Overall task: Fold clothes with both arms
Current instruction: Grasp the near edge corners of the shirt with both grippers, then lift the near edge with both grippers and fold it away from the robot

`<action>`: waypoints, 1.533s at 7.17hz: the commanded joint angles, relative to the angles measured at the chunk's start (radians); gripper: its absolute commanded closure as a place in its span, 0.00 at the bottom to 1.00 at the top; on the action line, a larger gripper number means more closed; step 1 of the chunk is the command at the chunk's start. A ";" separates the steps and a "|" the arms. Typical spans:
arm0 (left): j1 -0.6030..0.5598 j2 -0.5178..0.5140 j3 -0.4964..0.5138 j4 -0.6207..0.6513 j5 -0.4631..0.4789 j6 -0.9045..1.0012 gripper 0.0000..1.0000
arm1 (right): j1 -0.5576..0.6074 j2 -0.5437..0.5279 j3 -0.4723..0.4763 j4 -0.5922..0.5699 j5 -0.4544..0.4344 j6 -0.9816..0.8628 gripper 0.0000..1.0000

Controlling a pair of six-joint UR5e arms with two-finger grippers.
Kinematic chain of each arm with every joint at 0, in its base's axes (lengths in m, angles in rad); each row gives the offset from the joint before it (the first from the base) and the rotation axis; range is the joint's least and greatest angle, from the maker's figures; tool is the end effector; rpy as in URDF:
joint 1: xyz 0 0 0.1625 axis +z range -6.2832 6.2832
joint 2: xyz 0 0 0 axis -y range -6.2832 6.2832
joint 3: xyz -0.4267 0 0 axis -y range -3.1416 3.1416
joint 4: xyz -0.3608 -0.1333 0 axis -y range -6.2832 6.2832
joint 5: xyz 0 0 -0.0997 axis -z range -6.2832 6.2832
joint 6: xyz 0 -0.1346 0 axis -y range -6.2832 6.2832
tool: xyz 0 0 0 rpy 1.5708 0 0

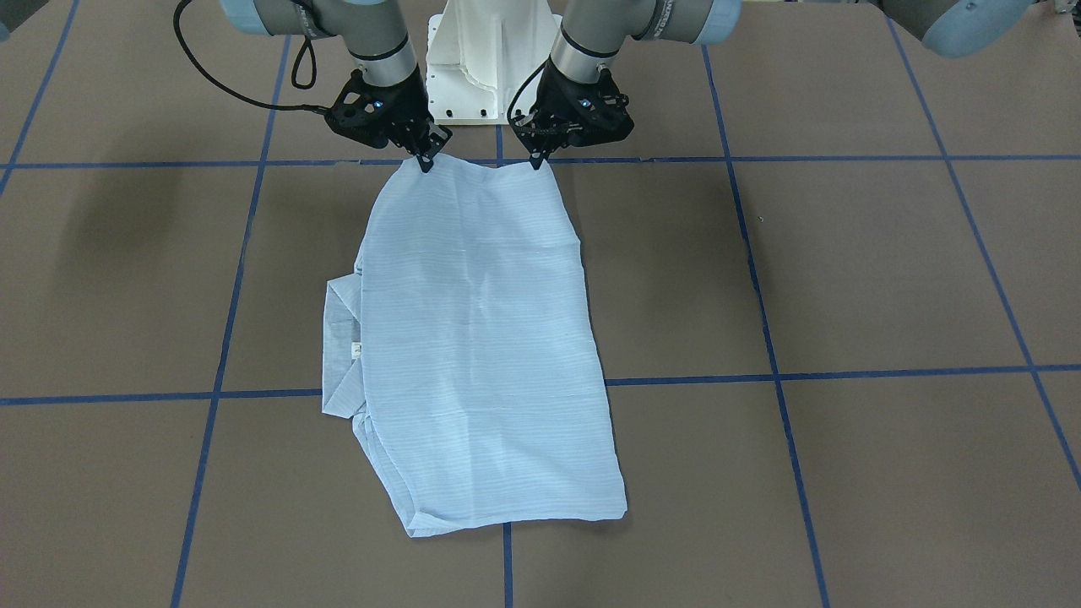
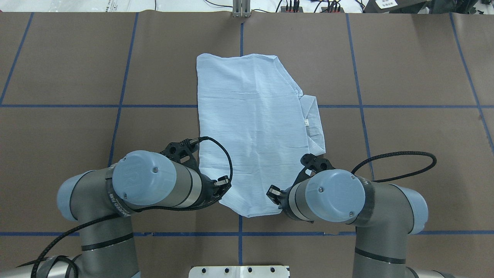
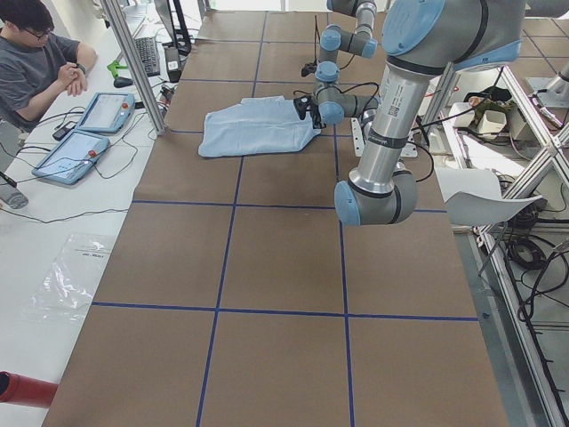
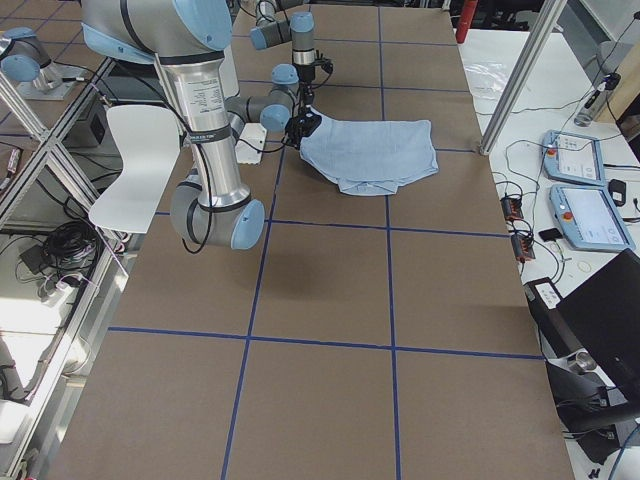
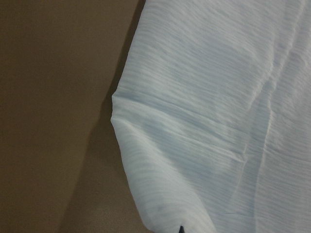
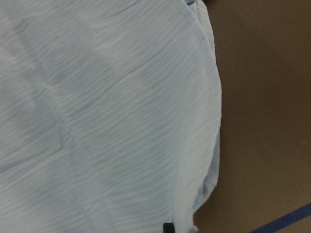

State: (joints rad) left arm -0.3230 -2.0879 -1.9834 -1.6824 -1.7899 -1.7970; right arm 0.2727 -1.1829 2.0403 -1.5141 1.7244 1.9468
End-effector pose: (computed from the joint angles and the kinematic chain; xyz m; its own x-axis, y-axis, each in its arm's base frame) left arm 0.5269 -0.2861 0.2246 0.4372 -0.3772 -0.8165 0.2360 0.9241 -0.3006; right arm -0.5125 -0.2604 0.2869 0.4920 0.5144 0.7024 -0.3549 0.8552 -0.3777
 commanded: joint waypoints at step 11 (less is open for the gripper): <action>-0.114 -0.063 -0.231 0.396 -0.106 0.093 1.00 | 0.204 0.073 0.068 0.017 0.259 -0.066 1.00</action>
State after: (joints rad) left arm -0.3717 -2.1466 -2.2751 -1.2242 -1.8977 -1.7286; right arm 0.4190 -1.1487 2.1705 -1.5001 1.9996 1.9233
